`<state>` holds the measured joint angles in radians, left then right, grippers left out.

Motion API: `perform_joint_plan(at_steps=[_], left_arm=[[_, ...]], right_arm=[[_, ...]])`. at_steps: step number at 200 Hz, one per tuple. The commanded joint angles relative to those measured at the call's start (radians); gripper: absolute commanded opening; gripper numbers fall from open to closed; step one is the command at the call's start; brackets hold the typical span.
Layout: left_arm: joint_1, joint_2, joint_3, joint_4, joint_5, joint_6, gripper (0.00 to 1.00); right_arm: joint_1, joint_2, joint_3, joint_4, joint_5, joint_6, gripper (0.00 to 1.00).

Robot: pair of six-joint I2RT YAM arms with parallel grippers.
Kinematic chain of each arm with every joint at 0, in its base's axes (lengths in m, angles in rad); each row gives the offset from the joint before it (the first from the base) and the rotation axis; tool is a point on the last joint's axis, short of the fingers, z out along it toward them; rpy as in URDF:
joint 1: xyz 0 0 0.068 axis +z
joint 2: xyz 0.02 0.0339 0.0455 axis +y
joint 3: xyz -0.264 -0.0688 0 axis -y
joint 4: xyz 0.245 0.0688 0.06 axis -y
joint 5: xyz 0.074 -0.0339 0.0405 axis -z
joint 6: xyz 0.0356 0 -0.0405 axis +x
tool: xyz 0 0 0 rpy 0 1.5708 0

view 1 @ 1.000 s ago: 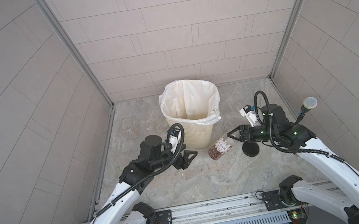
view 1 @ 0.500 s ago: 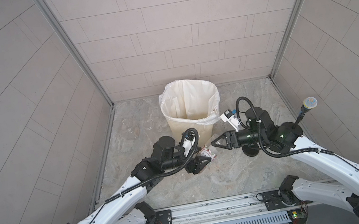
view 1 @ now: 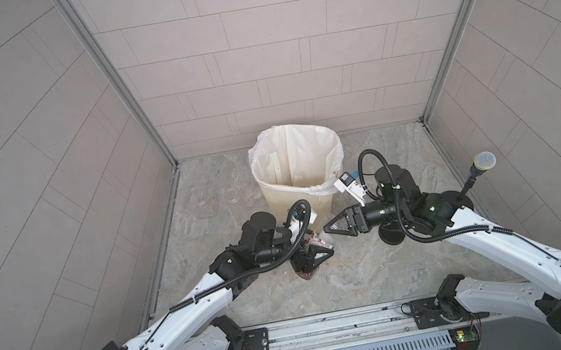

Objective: Empty the moldy dried flower tea in the jars
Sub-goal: Pick up the jar from the center of the board.

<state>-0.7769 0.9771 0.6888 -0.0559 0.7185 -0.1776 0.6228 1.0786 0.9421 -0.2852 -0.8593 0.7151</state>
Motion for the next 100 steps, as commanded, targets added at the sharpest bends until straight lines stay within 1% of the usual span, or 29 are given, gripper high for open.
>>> perform_joint_plan(at_steps=[1,12,31,44,52,75,100], left_arm=[[-0.007,0.003,-0.011,0.052,0.033,-0.002,0.66],[-0.007,0.008,-0.011,0.053,0.040,-0.003,0.64],[-0.007,0.014,-0.015,0.052,0.041,-0.006,0.56],[-0.005,0.012,-0.019,0.051,0.032,-0.006,0.53],[-0.006,0.009,-0.023,0.054,0.020,-0.005,0.52],[-0.006,-0.011,-0.035,0.059,-0.010,0.001,0.49],[-0.007,-0.044,-0.045,0.056,-0.062,0.018,0.46]], right_arm=[[0.014,0.005,0.057,0.034,-0.021,-0.037,0.44],[0.014,0.013,0.066,0.031,-0.022,-0.042,0.43],[0.014,0.023,0.085,0.016,-0.012,-0.060,0.44],[0.014,0.031,0.102,-0.019,-0.010,-0.090,0.47],[0.015,0.036,0.116,-0.042,-0.005,-0.109,0.52],[0.014,0.040,0.146,-0.105,0.014,-0.158,0.71],[0.010,0.031,0.157,-0.139,0.040,-0.188,0.87]])
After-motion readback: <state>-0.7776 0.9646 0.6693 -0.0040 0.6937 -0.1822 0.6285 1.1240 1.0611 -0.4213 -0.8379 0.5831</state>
